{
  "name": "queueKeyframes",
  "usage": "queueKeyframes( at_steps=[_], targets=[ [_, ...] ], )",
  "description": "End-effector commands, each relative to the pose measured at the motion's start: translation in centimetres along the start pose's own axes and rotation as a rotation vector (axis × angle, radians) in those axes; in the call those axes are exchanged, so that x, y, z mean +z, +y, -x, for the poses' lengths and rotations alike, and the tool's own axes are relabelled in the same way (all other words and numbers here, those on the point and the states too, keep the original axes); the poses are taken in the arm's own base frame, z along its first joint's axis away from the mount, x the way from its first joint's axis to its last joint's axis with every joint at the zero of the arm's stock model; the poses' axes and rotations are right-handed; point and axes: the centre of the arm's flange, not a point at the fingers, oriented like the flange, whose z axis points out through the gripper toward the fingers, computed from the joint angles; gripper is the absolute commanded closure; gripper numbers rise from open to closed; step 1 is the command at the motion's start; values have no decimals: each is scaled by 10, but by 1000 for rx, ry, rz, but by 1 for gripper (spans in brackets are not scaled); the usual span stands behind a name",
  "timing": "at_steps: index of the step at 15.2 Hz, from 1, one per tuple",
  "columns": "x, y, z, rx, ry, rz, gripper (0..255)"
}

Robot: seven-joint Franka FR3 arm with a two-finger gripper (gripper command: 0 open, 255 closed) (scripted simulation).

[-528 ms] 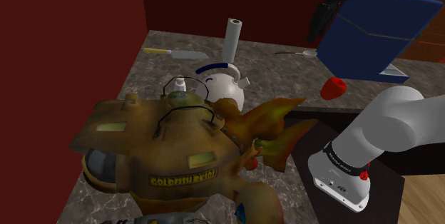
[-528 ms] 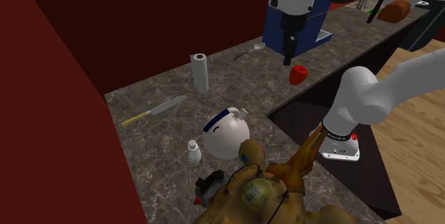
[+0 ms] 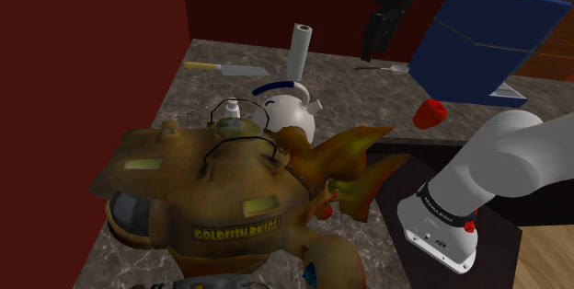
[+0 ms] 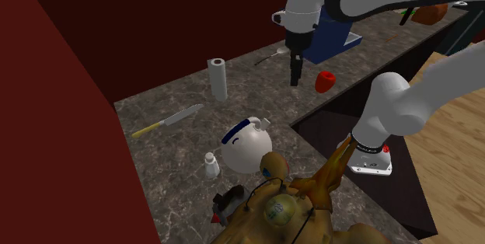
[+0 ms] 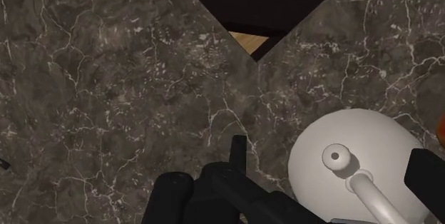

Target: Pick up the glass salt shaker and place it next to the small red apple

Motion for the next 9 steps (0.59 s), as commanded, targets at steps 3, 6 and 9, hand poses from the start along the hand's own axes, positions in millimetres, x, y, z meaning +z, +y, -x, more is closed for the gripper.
queueKeyframes(
  at_steps=[3, 6, 9],
  targets=[
    [16, -36, -37, -7, -3, 1, 0],
    [29, -62, -65, -13, -6, 1, 0],
    [41, -88, -93, -18, -8, 2, 0]
  ],
)
